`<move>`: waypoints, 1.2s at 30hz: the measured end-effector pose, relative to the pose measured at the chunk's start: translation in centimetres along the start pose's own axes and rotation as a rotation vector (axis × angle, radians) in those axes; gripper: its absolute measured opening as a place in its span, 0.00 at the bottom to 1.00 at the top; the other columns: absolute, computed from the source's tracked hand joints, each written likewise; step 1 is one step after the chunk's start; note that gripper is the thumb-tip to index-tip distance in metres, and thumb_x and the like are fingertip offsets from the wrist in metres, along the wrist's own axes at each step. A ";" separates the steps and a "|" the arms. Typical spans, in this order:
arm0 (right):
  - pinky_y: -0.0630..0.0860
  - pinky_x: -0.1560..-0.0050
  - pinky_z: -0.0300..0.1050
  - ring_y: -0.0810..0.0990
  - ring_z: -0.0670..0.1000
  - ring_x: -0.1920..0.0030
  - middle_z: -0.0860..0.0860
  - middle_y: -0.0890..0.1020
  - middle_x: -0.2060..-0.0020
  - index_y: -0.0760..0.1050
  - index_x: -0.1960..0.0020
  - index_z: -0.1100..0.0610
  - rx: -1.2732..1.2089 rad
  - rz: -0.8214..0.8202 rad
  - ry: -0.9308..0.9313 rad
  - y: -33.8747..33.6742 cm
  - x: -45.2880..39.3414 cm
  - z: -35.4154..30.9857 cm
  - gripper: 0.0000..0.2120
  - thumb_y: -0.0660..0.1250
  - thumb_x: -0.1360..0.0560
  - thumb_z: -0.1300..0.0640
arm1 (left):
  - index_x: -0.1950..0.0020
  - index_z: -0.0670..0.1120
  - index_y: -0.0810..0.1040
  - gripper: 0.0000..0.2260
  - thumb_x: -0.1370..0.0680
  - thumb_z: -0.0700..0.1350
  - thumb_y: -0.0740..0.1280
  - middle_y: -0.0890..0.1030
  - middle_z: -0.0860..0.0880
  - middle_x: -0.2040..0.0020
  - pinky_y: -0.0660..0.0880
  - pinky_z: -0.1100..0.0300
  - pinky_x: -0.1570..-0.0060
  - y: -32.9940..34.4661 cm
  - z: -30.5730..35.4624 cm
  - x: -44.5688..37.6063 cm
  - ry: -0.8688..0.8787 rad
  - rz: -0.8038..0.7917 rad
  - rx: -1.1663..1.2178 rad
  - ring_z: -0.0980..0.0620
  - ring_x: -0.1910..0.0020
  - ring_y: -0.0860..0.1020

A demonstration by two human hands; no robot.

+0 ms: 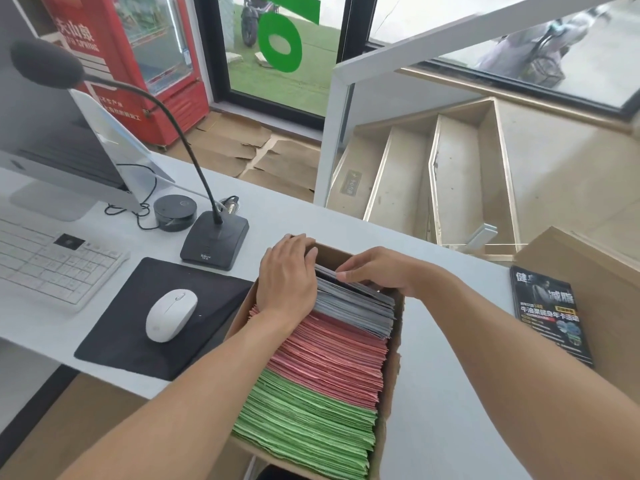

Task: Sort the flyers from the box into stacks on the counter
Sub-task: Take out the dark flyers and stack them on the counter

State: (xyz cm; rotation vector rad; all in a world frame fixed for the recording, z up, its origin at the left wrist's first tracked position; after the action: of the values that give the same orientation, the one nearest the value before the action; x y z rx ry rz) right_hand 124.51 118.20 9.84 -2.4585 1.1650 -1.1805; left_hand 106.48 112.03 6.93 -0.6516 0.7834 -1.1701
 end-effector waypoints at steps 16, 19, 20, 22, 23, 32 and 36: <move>0.76 0.37 0.53 0.79 0.53 0.40 0.46 0.84 0.43 0.86 0.47 0.42 0.034 0.061 0.008 0.2 0.8 0.2 0.11 0.73 0.26 0.39 | 0.31 0.50 0.74 0.16 0.14 0.51 0.53 0.75 0.52 0.29 0.63 0.51 0.26 -0.1 0.1 0.2 -0.004 0.027 0.031 0.51 0.29 0.71; 0.75 0.52 0.43 0.81 0.50 0.48 0.48 0.84 0.45 0.82 0.39 0.48 0.251 0.189 -0.117 0.6 1.0 -1.1 0.12 0.65 0.18 0.48 | 0.27 0.50 0.71 0.17 0.14 0.52 0.54 0.69 0.52 0.24 0.60 0.52 0.25 -0.1 0.0 0.2 -0.025 0.030 0.045 0.51 0.25 0.66; 0.76 0.51 0.44 0.81 0.51 0.49 0.48 0.84 0.46 0.81 0.39 0.49 0.338 0.240 -0.172 1.0 1.1 -1.4 0.11 0.63 0.18 0.50 | 0.25 0.51 0.68 0.18 0.14 0.53 0.54 0.65 0.52 0.21 0.59 0.51 0.24 -0.1 -0.1 0.2 -0.036 0.031 0.060 0.52 0.23 0.63; 0.79 0.48 0.49 0.81 0.51 0.50 0.45 0.84 0.51 0.80 0.41 0.47 0.426 0.296 -0.229 1.7 1.6 -1.5 0.10 0.65 0.20 0.52 | 0.23 0.52 0.65 0.20 0.14 0.54 0.54 0.60 0.53 0.19 0.58 0.50 0.23 -0.1 -0.1 0.4 -0.044 0.028 0.094 0.52 0.22 0.60; 0.80 0.48 0.51 0.81 0.51 0.51 0.44 0.83 0.53 0.80 0.42 0.46 0.415 0.305 -0.228 1.9 1.8 -1.3 0.10 0.67 0.22 0.53 | 0.22 0.52 0.65 0.20 0.14 0.55 0.54 0.61 0.53 0.19 0.59 0.49 0.23 -0.2 -0.1 0.5 -0.049 0.021 0.126 0.53 0.22 0.60; 0.79 0.51 0.44 0.82 0.48 0.48 0.43 0.85 0.49 0.81 0.41 0.47 0.055 0.560 -0.449 -1.4 8.6 0.9 0.12 0.66 0.19 0.61 | 0.38 0.48 0.77 0.15 0.15 0.55 0.58 0.84 0.49 0.42 0.77 0.52 0.39 -6.9 0.5 -2.2 -0.486 0.112 1.068 0.49 0.40 0.82; 0.75 0.45 0.35 0.82 0.44 0.45 0.39 0.86 0.51 0.83 0.47 0.49 -0.133 0.646 -0.665 -3.6 14.8 1.3 0.13 0.67 0.20 0.65 | 0.33 0.41 0.76 0.28 0.19 0.63 0.62 0.82 0.41 0.37 0.80 0.53 0.50 -6.0 4.1 -1.8 -0.636 -0.548 1.126 0.44 0.44 0.84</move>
State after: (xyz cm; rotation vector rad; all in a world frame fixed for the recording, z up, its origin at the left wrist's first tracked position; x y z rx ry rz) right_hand 133.09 109.86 19.29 -2.0107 1.6229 -0.0983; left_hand 106.17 112.35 14.42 -0.2222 -0.6462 -1.5339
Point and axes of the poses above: each hand's wrist, its own x-axis away from the middle knuckle, its own y-axis out of the palm, z = x × y, the point moved 3 cm from there along -x, towards the middle knuckle
